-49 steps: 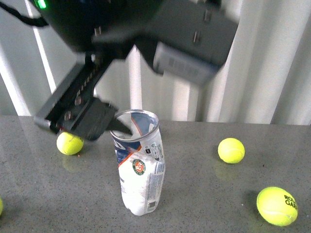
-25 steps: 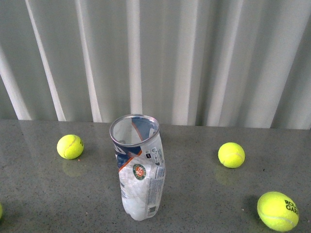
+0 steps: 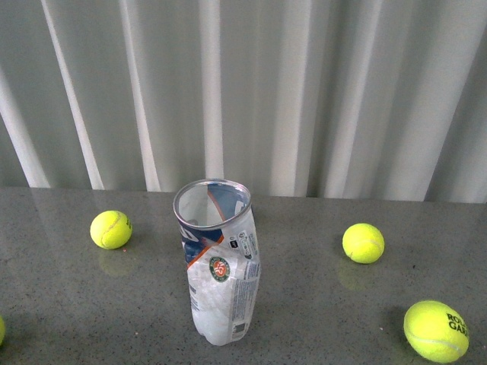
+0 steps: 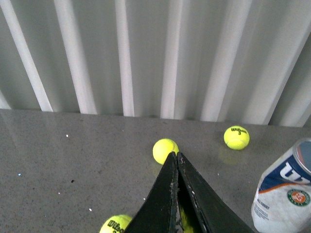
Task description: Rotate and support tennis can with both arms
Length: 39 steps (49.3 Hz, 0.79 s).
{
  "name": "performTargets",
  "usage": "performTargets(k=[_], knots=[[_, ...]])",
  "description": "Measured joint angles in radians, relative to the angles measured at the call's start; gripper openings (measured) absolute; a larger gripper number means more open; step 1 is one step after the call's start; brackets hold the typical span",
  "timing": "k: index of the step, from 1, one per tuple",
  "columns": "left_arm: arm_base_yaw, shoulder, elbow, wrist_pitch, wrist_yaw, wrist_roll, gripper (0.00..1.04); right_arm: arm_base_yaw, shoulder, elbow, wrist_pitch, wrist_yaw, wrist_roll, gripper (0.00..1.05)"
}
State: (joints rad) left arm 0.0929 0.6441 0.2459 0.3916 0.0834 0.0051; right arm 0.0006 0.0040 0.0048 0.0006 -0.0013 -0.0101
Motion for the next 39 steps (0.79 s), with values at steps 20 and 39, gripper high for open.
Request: performTargets(k=[20,39], knots=[[-0.094,-0.192,-0.153,-0.032,-0.084,-0.004,0.04,0.000,0.000,0.000,0.000,0.000,0.000,0.98],[-0.094,-0.343,-0.209,-0.129,-0.084,-0.004,0.04,0.000,0.000,0.000,0.000,0.000,0.000,0.98]])
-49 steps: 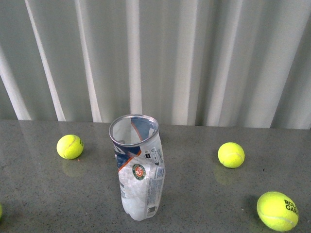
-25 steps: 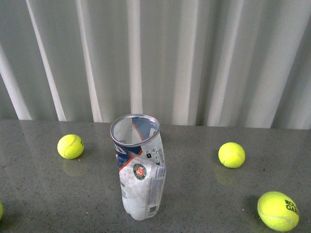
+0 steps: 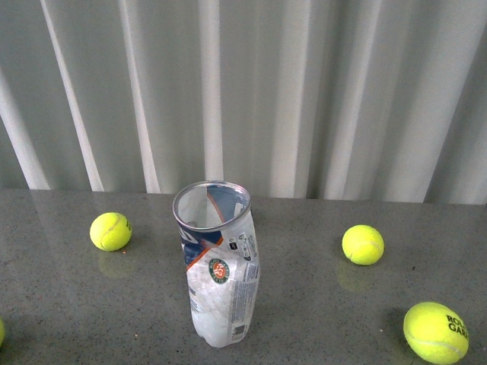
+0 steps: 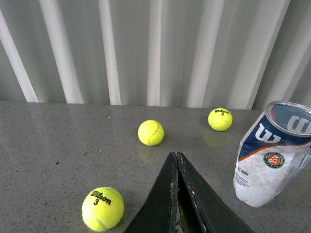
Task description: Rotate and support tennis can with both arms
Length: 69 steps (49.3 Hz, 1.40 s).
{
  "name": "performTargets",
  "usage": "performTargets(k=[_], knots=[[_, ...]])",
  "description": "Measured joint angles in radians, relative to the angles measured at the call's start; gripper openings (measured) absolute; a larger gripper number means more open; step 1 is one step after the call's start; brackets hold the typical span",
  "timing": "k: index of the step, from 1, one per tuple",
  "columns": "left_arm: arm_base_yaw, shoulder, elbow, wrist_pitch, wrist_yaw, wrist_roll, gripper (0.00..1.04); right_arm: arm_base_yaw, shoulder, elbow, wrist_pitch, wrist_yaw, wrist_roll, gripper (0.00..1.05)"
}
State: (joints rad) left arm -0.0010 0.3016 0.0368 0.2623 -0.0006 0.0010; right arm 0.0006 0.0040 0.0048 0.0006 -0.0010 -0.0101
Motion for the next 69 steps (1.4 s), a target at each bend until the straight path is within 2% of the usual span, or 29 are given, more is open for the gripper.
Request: performTargets(k=[22,28,42,54,63,69], knots=[[0.000,-0.125,-0.012,-0.081,0.000,-0.001,0.04,0.000,0.000,0.000,0.000,0.000,0.000,0.98],[0.000,-0.261,-0.012,-0.251,0.000,-0.002,0.04,0.000,0.000,0.000,0.000,0.000,0.000,0.98],[0.000,-0.298,-0.012,-0.261,0.000,-0.003,0.04,0.000,0.000,0.000,0.000,0.000,0.000,0.98],[0.000,-0.298,-0.012,-0.262,0.000,-0.003,0.43,0.000,0.000,0.000,0.000,0.000,0.000,0.98],[0.000,-0.298,-0.012,-0.262,0.000,-0.003,0.80,0.000,0.000,0.000,0.000,0.000,0.000,0.98],[0.000,-0.298,-0.012,-0.262,0.000,-0.003,0.99,0.000,0.000,0.000,0.000,0.000,0.000,0.98]])
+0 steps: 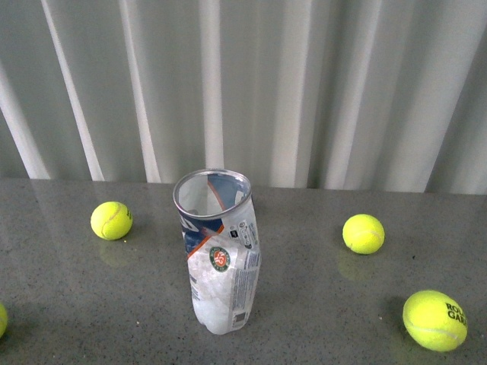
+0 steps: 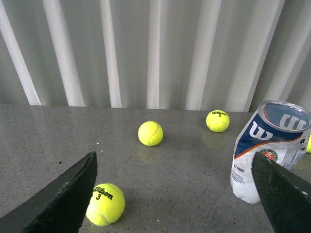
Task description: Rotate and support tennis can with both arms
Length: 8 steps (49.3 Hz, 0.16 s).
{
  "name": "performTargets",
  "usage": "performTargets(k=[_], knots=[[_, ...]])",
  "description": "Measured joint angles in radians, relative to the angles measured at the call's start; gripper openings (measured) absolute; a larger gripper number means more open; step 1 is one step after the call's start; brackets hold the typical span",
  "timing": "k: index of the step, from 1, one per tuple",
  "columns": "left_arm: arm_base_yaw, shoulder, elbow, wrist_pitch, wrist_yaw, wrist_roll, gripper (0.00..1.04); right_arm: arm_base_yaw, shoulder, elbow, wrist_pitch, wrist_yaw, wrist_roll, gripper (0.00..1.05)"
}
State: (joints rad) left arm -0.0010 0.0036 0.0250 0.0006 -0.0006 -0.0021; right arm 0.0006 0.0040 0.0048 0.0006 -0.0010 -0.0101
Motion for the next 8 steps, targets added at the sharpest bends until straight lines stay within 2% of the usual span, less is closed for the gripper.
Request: performTargets(k=[8], knots=[[0.000,0.000,0.000,0.000,0.000,0.000,0.98,0.000,0.000,0.000,0.000,0.000,0.000,0.98]])
